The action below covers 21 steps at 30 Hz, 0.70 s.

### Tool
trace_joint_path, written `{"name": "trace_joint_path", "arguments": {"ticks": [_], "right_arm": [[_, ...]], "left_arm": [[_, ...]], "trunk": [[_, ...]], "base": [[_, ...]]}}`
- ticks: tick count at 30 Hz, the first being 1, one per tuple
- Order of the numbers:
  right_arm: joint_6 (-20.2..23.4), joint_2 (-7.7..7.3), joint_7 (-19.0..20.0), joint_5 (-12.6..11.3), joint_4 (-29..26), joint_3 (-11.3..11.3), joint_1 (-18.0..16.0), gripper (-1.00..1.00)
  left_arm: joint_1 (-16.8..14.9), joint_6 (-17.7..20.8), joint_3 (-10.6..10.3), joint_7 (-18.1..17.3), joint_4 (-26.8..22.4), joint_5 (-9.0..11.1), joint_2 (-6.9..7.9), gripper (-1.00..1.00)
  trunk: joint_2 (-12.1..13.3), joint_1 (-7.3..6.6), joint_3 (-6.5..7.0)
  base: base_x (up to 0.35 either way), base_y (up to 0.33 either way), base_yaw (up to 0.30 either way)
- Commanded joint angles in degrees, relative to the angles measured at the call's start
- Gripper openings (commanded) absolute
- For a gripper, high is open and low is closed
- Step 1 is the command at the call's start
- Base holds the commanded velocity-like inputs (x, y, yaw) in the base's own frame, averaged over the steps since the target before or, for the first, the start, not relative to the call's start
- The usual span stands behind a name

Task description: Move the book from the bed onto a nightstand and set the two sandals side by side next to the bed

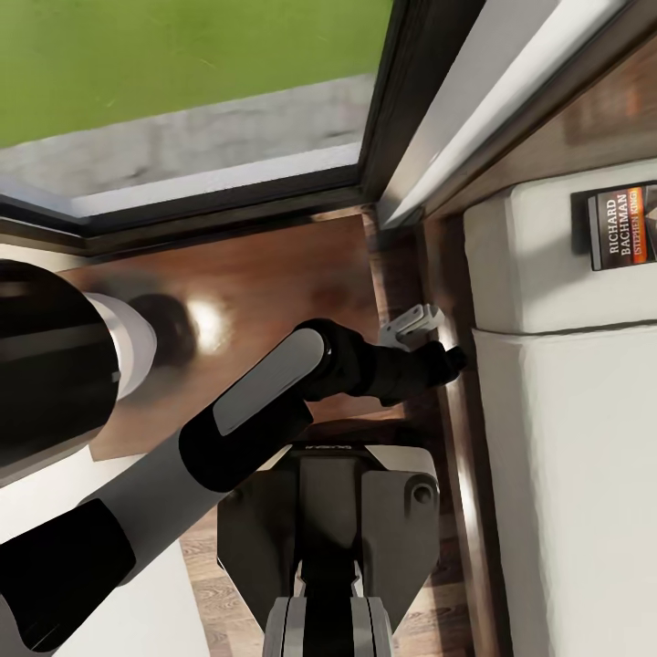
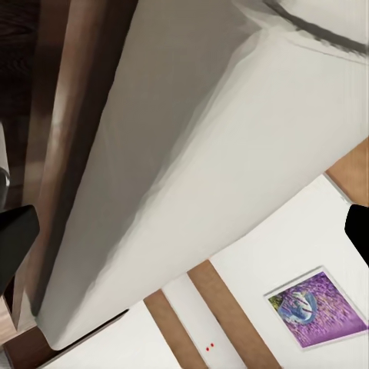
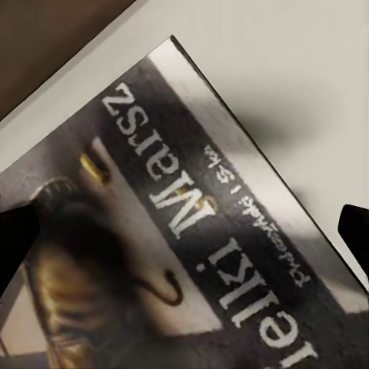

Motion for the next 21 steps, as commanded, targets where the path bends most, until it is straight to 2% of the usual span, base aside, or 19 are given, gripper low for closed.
{"name": "trace_joint_path", "arguments": {"ticks": [1,11,21], "right_arm": [[0.76,0.05,-0.02,0.11,0.16,-0.05,0.02,1.0],[0.8,-0.05,0.02,-0.06,0.1,-0.11,0.45,1.0],[0.77,-0.08,0.03,-0.09,0.1,-0.12,0.53,1.0]], "left_arm": [[-0.04,0.48,0.02,0.28,0.01,0.05,-0.04,1.0],[-0.04,0.48,0.02,0.28,0.01,0.03,-0.04,1.0],[-0.04,0.41,-0.05,0.02,-0.03,-0.02,-0.04,1.0]], "trunk": [[-0.03,0.03,-0.02],[-0.03,0.03,0.18],[-0.03,0.03,0.25]], "base": [[0.0,0.0,0.093],[0.0,0.0,0.185],[0.0,0.0,0.066]]}}
